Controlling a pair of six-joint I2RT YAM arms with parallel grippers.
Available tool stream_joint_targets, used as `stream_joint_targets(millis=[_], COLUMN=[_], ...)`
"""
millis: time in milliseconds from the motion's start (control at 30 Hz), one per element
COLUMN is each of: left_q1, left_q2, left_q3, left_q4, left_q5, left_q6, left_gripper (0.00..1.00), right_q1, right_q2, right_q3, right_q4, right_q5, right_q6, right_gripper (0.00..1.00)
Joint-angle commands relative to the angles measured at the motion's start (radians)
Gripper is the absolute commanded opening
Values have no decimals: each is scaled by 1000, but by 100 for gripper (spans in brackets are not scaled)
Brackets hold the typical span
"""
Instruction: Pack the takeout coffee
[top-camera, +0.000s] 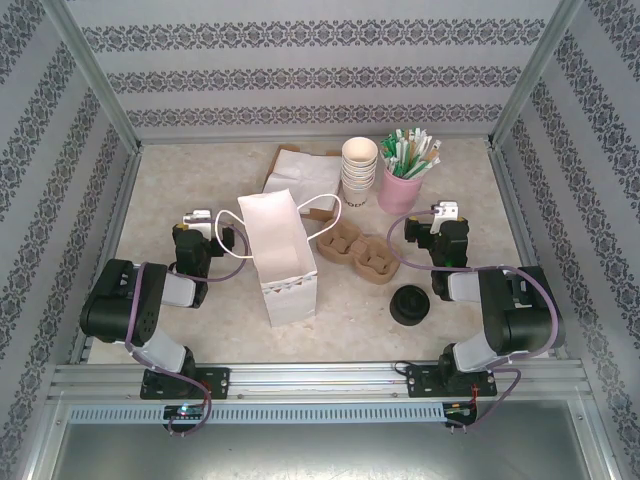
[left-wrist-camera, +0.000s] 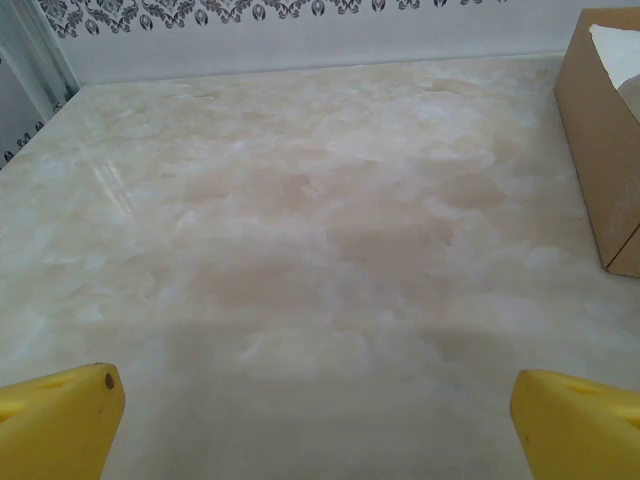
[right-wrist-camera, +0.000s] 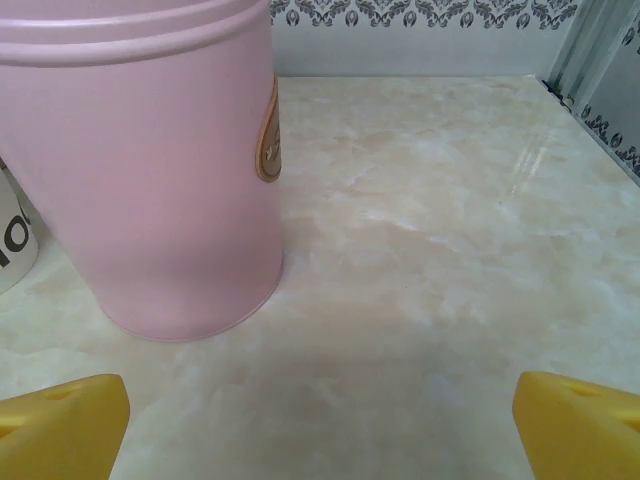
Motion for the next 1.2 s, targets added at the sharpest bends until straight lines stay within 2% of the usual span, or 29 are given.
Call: stream_joint_targets(millis=[0,233,300,833,1000,1067,1100,1167], left_q1=[9,9,10,10,11,11,5,0], left_q2=[-2,0,-1,0,-11,-45,-63,-159], left_q3=[17,18,17,23,20,19,9,2], left_q4=[-2,1,1,-7,-4,-43,-23,-103], left_q5=[9,-33,-34,-45,-113,-77,-74,-143], left_q6=[10,-4,-4,-12,-32,-25,-8,-32], left_gripper=[100,100,100,100,100,100,100,100], right_q1=[-11,-16,-19,-19,-14,-4,2,2], right_q2=[-3,-3,-3,-3,-26,-104,-165,-277], right_q3=[12,12,18,18,12,10,20,75], right_q4=[19,16,5,8,6,-59,-150,-395], right_q5=[-19,-33,-64,-63,-41,1,24,56], right_q6=[1,2,-6,-4,-5,-2,11,46], right_gripper=[98,98,98,98,98,98,98,98])
